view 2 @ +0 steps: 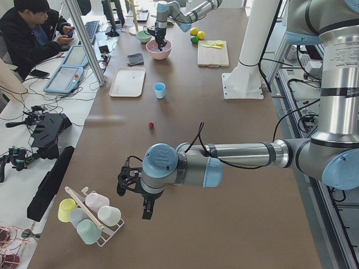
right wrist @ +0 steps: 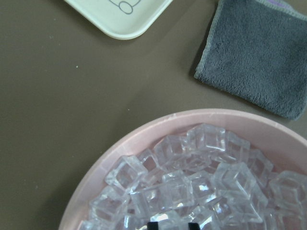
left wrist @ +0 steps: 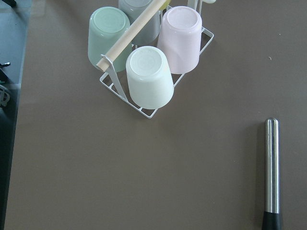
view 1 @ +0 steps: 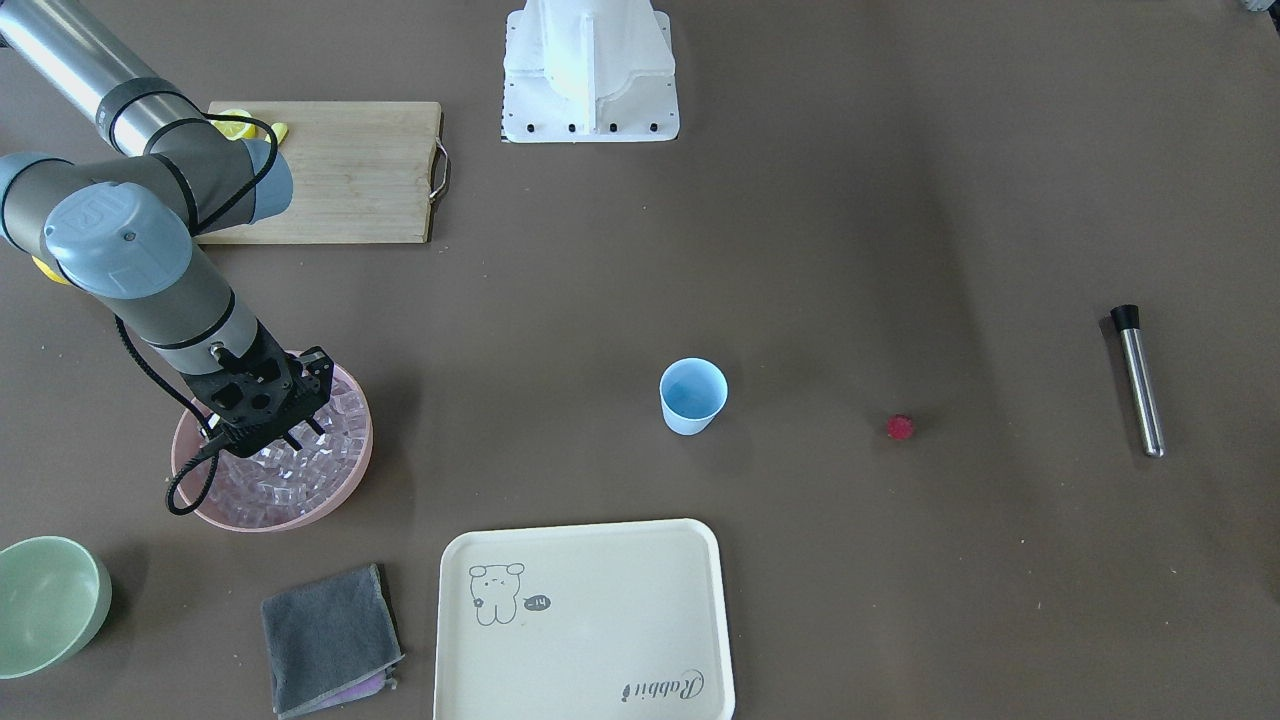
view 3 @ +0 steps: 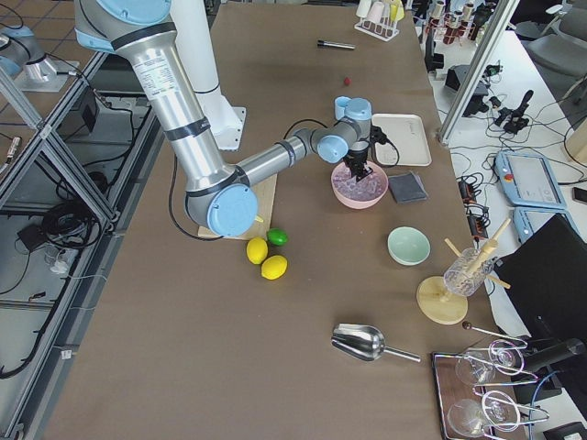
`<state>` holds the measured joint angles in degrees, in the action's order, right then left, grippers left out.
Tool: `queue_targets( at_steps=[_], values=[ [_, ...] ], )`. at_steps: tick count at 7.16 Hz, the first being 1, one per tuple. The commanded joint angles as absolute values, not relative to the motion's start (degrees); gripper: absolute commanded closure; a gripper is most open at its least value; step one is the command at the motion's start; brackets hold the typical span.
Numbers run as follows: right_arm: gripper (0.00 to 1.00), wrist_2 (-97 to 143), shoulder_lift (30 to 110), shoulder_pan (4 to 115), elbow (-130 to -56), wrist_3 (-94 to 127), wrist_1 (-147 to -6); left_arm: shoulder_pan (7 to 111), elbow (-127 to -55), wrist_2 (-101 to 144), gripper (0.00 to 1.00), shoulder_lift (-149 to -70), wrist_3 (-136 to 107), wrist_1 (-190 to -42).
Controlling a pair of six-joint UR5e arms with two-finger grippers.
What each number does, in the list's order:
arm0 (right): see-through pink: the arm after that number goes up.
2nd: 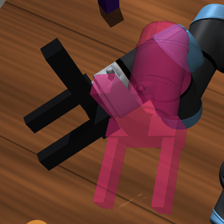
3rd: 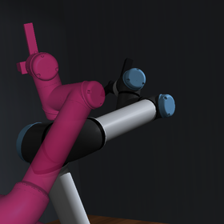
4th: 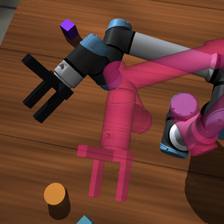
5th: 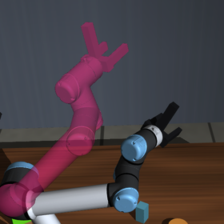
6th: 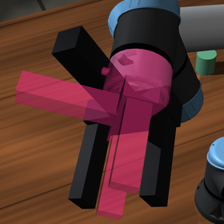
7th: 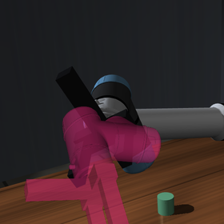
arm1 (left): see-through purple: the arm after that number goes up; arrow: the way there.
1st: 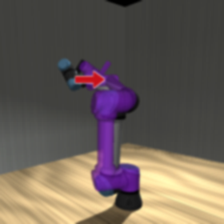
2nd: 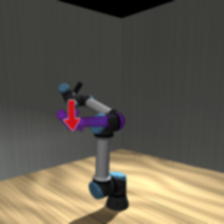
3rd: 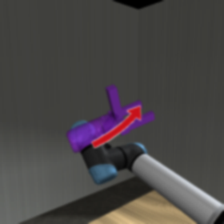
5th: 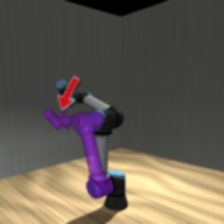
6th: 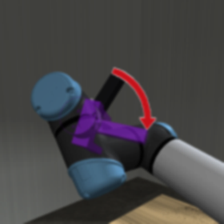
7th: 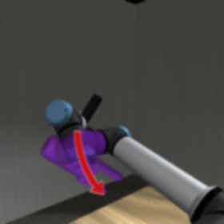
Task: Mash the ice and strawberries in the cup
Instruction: 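Lower the right gripper into the ice and grasp a clear ice cube, then carry the ice cube with the right gripper over the light-blue cup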
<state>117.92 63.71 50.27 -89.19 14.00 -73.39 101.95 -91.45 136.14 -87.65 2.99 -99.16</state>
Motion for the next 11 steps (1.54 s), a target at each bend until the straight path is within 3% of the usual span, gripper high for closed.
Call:
queue_targets(
  at_steps=[1,3,6,11],
  values=[
    [1.00,119.7,63.5,52.0,-91.9,16.8,-73.7,102.0,-91.6,136.1,0.01,-87.5,3.0,-99.2],
    [1.00,119.4,61.9,50.5,-94.4,26.5,-73.3,102.3,-92.0,136.1,0.01,-87.5,3.0,-99.2],
    [1.00,110.5,53.3,39.6,-93.8,42.8,-73.8,102.3,-91.8,136.1,0.01,-87.5,3.0,-99.1],
    [1.00,98.6,38.5,31.5,-82.8,55.6,-73.4,102.3,-91.3,136.1,0.01,-87.4,3.0,-99.1]
  ],
)
